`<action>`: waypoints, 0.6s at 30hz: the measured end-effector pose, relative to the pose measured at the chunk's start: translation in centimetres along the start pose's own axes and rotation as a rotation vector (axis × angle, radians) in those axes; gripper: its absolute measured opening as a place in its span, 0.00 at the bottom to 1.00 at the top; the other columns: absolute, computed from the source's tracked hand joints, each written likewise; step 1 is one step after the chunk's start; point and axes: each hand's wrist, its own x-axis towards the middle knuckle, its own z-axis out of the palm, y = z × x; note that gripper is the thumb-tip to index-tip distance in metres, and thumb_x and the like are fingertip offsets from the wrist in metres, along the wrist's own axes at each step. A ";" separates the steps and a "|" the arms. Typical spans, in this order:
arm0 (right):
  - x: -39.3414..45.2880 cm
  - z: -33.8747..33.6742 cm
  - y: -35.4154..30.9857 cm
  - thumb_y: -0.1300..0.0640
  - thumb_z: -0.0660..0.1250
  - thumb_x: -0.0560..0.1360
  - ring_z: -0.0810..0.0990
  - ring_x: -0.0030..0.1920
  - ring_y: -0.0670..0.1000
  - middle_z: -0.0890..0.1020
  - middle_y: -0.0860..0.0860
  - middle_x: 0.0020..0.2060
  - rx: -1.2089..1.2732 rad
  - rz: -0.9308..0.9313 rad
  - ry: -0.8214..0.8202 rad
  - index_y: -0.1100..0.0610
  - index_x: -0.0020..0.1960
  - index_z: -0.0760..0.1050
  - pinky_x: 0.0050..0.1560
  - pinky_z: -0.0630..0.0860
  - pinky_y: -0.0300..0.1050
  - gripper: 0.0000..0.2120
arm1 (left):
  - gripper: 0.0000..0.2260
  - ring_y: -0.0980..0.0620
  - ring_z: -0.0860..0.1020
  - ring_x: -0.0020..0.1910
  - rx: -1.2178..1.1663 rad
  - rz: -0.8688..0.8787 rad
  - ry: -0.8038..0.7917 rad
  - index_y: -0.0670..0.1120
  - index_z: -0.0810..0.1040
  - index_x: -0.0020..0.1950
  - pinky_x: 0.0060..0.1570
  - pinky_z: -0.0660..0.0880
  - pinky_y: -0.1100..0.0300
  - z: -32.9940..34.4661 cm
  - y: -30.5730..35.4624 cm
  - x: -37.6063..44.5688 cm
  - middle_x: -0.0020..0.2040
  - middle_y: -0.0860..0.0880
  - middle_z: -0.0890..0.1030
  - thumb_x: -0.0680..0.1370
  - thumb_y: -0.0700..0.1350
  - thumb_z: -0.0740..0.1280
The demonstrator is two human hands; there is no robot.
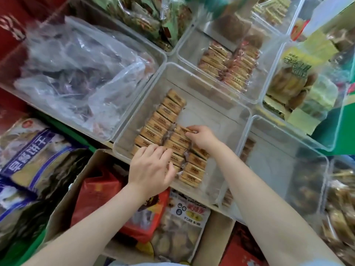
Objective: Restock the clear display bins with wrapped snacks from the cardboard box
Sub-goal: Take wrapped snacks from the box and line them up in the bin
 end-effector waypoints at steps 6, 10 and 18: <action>-1.1 1.1 -0.2 0.48 0.61 0.82 0.76 0.63 0.57 0.77 0.53 0.66 -0.268 -0.065 0.046 0.49 0.73 0.71 0.65 0.74 0.56 0.20 | 0.12 0.46 0.80 0.47 0.006 -0.001 -0.016 0.45 0.84 0.50 0.46 0.74 0.51 0.0 0.0 -0.1 0.46 0.48 0.84 0.75 0.48 0.63; -5.3 0.2 0.2 0.48 0.61 0.82 0.72 0.69 0.57 0.74 0.53 0.70 -0.385 -0.110 0.118 0.50 0.77 0.64 0.70 0.67 0.57 0.25 | 0.16 0.47 0.80 0.45 0.041 -0.032 -0.201 0.46 0.85 0.48 0.43 0.72 0.52 -0.5 0.1 -0.2 0.44 0.49 0.84 0.76 0.50 0.59; -26.8 -4.7 9.1 0.54 0.65 0.81 0.76 0.39 0.38 0.81 0.39 0.41 -0.107 -0.385 0.304 0.48 0.51 0.83 0.41 0.70 0.35 0.07 | 0.20 0.41 0.79 0.48 -0.078 0.170 -0.260 0.40 0.82 0.47 0.47 0.77 0.48 -3.0 5.9 -2.2 0.46 0.43 0.82 0.76 0.52 0.57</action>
